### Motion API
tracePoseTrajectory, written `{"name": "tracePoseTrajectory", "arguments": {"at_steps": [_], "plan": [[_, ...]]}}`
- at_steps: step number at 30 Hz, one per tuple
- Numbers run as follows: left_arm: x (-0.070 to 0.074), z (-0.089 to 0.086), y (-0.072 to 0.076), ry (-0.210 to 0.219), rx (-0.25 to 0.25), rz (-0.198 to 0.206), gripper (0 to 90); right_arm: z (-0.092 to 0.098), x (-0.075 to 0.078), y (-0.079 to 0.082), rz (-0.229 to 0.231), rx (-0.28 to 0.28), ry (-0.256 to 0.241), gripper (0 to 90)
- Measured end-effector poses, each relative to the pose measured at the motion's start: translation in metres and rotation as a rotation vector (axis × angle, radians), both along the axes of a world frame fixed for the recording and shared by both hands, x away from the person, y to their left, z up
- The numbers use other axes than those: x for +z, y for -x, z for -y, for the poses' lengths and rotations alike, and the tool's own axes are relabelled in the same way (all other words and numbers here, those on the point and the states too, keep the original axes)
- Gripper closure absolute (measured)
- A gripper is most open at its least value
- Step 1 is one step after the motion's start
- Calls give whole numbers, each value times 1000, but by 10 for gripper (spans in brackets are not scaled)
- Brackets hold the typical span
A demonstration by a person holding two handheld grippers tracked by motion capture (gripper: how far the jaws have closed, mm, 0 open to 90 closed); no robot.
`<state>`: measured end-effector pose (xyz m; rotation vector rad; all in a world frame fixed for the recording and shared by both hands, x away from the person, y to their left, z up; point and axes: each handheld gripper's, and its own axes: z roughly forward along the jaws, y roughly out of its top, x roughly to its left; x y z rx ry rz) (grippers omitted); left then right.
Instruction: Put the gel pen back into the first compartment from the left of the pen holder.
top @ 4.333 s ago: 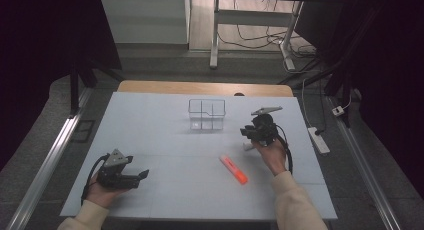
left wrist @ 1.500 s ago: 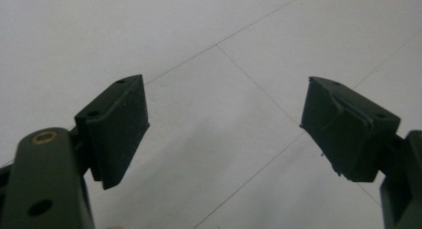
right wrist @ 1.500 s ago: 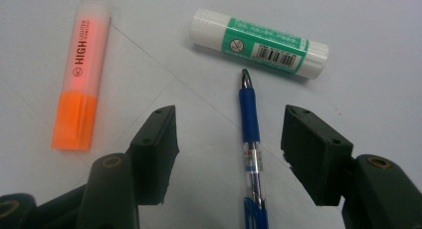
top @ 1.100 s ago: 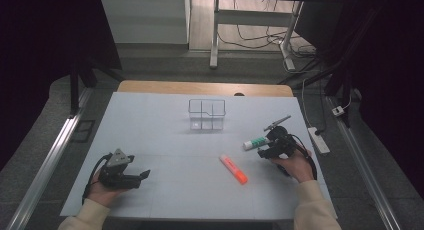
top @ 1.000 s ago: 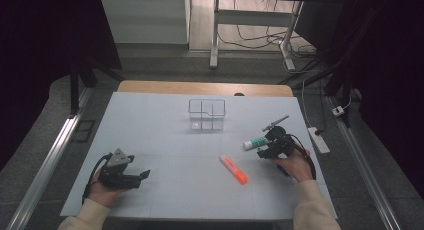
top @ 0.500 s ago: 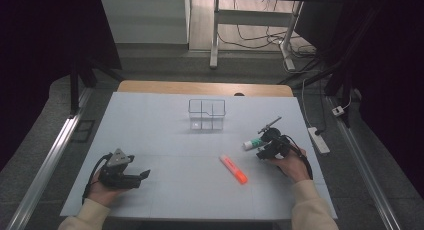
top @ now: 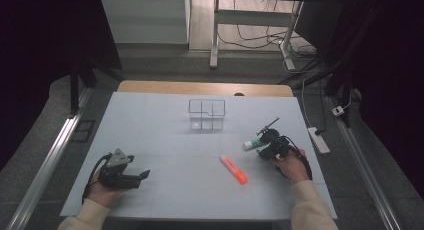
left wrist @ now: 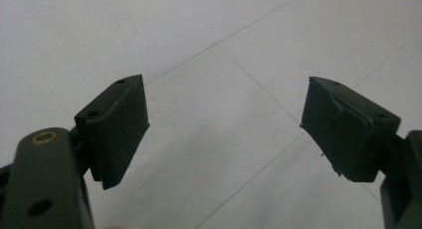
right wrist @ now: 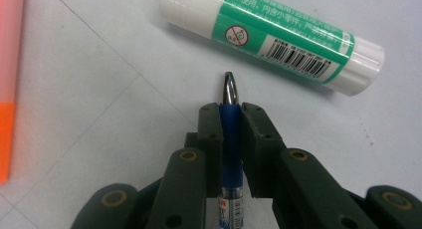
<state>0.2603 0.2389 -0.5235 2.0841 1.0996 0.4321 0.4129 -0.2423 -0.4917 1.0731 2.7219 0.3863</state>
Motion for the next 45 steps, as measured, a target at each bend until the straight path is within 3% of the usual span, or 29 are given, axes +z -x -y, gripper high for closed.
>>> {"name": "tracePoseTrajectory", "arguments": {"at_steps": [6, 12, 25, 36, 45], "plan": [[0, 0, 0, 5, 4, -1, 184, 1, 1, 3, 7, 12, -2, 801], [0, -1, 0, 5, 5, 1, 184, 10, 8, 7, 25, 1, -65, 801], [0, -1, 0, 3, 7, 0, 184, 20, 31, 15, 124, -7, -169, 801], [1, 0, 0, 1, 8, 1, 184, 25, 42, 19, 173, -3, -234, 802], [1, 0, 0, 0, 9, 1, 184, 30, 51, 22, 208, -17, -326, 801]]}}
